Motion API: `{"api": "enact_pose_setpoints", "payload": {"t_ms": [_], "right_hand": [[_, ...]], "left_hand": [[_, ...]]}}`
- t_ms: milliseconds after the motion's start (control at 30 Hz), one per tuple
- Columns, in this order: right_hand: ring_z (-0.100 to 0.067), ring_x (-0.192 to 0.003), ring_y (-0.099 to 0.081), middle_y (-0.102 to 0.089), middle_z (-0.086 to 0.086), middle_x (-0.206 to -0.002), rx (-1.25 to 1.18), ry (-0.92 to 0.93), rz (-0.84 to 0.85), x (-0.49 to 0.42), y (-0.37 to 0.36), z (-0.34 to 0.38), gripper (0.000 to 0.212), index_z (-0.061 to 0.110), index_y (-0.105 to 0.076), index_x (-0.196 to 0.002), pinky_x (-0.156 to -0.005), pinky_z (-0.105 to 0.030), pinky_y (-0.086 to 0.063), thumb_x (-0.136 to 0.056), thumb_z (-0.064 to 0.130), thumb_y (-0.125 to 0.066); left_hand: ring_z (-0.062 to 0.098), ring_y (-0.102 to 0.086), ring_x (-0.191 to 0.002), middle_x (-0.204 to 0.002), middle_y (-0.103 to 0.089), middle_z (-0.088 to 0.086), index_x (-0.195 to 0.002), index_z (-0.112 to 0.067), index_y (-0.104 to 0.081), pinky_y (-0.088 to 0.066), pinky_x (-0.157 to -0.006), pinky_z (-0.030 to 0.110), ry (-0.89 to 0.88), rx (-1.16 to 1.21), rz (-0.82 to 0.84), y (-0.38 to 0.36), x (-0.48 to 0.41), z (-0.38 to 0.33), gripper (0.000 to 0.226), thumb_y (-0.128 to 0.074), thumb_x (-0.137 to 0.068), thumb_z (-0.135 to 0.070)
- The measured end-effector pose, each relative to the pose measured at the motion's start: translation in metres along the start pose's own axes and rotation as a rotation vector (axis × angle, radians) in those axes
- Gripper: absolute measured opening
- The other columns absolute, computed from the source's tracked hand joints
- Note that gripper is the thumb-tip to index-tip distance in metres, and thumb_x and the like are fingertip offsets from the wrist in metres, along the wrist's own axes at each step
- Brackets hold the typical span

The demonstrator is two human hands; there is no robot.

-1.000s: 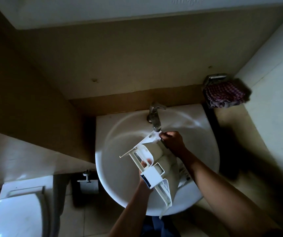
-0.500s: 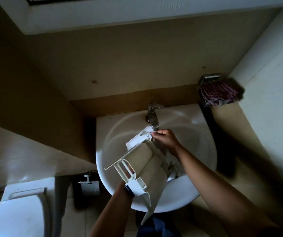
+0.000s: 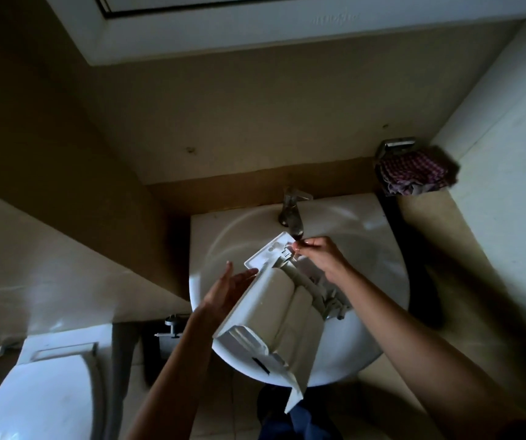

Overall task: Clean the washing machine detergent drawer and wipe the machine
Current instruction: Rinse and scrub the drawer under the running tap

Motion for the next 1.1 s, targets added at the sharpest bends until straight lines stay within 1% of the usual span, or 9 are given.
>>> {"api": "enact_pose_setpoints", "payload": {"t_ms": [133, 300, 433, 533, 633, 700, 833, 933, 1100], "right_hand": [[-0.005, -0.089, -0.067, -0.074, 0.0, -0.09, 0.06, 0.045, -0.019, 0.009, 0.001, 0.006, 0.02, 0.024, -0.071, -0.067, -0.081, -0.016, -0.049, -0.086, 0.019, -0.068], [-0.014, -0.086, -0.068, -0.074, 0.002, -0.079, 0.077, 0.125, -0.081, 0.014, 0.006, 0.022, 0.015, 0.027, -0.073, -0.072, -0.082, -0.031, -0.05, -0.086, 0.024, -0.068], [-0.01, -0.083, -0.068, -0.073, 0.007, -0.076, 0.093, 0.193, -0.092, 0.022, 0.009, 0.045, 0.013, 0.022, -0.074, -0.077, -0.078, -0.028, -0.049, -0.088, 0.024, -0.066], [-0.009, -0.073, -0.061, -0.07, 0.008, -0.073, 0.103, 0.213, -0.117, 0.027, 0.013, 0.066, 0.015, 0.019, -0.074, -0.081, -0.066, -0.023, -0.041, -0.089, 0.028, -0.065], [-0.003, -0.062, -0.055, -0.069, -0.002, -0.068, 0.149, 0.259, -0.159, 0.028, 0.015, 0.085, 0.018, 0.013, -0.075, -0.086, -0.054, -0.019, -0.034, -0.089, 0.027, -0.065], [-0.015, -0.065, -0.062, -0.072, -0.013, -0.074, 0.19, 0.303, -0.182, 0.03, 0.012, 0.098, 0.019, 0.013, -0.076, -0.085, -0.056, -0.023, -0.031, -0.089, 0.028, -0.065], [-0.014, -0.069, -0.066, -0.074, -0.012, -0.081, 0.298, 0.394, -0.184, 0.043, 0.003, 0.118, 0.02, 0.007, -0.076, -0.086, -0.056, -0.023, -0.037, -0.09, 0.023, -0.064], [-0.005, -0.058, -0.054, -0.069, -0.016, -0.069, 0.37, 0.506, -0.209, 0.06, -0.006, 0.126, 0.025, -0.003, -0.071, -0.082, -0.05, -0.02, -0.03, -0.089, 0.019, -0.064], [-0.002, -0.051, -0.044, -0.055, 0.001, -0.056, 0.418, 0.593, -0.246, 0.082, -0.019, 0.132, 0.02, 0.004, -0.071, -0.077, -0.051, -0.02, -0.031, -0.089, 0.019, -0.065]], "left_hand": [[0.016, -0.067, -0.07, -0.088, -0.07, 0.009, -0.103, -0.003, -0.066, -0.055, -0.061, 0.023, 0.069, -0.017, 0.083, -0.01, 0.019, -0.021, 0.06, -0.043, -0.09, -0.057], [0.016, -0.062, -0.081, -0.095, -0.067, 0.007, -0.105, -0.007, -0.066, -0.052, -0.07, 0.025, 0.091, -0.285, 0.182, -0.025, 0.031, -0.048, 0.051, -0.063, -0.078, -0.05], [0.015, -0.065, -0.092, -0.1, -0.071, 0.007, -0.111, -0.004, -0.067, -0.051, -0.088, 0.029, 0.042, -0.438, 0.162, -0.036, 0.037, -0.067, 0.05, -0.071, -0.08, -0.044], [0.008, -0.069, -0.079, -0.098, -0.072, 0.007, -0.111, 0.0, -0.065, -0.056, -0.074, 0.018, -0.021, -0.432, 0.178, -0.043, 0.044, -0.08, 0.034, -0.062, -0.091, -0.027], [0.018, -0.067, -0.095, -0.111, -0.068, 0.014, -0.117, 0.002, -0.062, -0.053, -0.091, 0.029, -0.096, -0.474, 0.158, -0.045, 0.048, -0.094, 0.046, -0.065, -0.089, -0.034], [0.024, -0.065, -0.105, -0.114, -0.068, 0.014, -0.118, -0.003, -0.063, -0.048, -0.1, 0.042, -0.135, -0.553, 0.109, -0.045, 0.049, -0.101, 0.067, -0.073, -0.075, -0.053], [0.032, -0.066, -0.092, -0.1, -0.071, 0.014, -0.105, -0.01, -0.068, -0.051, -0.083, 0.045, -0.231, -0.62, 0.059, -0.045, 0.054, -0.11, 0.079, -0.072, -0.051, -0.068], [0.035, -0.067, -0.101, -0.105, -0.072, 0.014, -0.111, -0.01, -0.066, -0.052, -0.092, 0.051, -0.218, -0.598, 0.06, -0.041, 0.057, -0.11, 0.078, -0.079, -0.051, -0.058], [0.028, -0.069, -0.092, -0.103, -0.072, 0.011, -0.109, -0.009, -0.063, -0.057, -0.083, 0.041, -0.26, -0.602, 0.033, -0.038, 0.061, -0.103, 0.063, -0.087, -0.059, -0.039]]}}
Point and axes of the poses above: each hand's wrist, its own x-axis away from the middle knuckle, its own y-axis out of the back of the hand, z = x × y, the point moved 4 cm from there along -x, towards the middle knuckle
